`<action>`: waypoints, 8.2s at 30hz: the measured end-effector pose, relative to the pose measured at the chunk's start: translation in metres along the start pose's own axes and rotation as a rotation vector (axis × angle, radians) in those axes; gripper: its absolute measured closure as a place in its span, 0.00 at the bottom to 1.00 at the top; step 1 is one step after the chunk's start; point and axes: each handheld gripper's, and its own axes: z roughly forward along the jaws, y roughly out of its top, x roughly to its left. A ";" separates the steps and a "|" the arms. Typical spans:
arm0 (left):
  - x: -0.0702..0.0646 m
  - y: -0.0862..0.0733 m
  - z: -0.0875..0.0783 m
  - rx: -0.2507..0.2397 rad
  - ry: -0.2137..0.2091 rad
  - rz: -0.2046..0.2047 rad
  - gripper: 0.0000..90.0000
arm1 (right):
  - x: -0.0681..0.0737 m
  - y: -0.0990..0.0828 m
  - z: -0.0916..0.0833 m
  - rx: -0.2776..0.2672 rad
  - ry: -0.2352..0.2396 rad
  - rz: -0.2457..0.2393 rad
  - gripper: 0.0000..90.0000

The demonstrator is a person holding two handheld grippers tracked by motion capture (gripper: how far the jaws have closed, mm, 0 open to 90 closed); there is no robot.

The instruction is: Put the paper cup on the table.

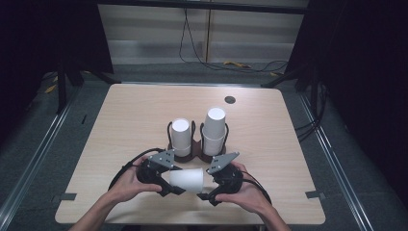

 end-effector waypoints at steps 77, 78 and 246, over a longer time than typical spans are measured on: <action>-0.008 -0.007 0.004 -0.366 -0.031 -0.025 0.35 | -0.013 -0.009 -0.015 -0.437 0.144 0.139 0.15; -0.008 -0.008 0.004 -0.367 -0.032 -0.026 0.35 | -0.013 -0.008 -0.015 -0.433 0.147 0.136 0.15; 0.013 -0.058 -0.027 -0.216 0.265 -0.259 0.18 | -0.167 0.004 -0.076 0.405 -0.458 0.451 0.23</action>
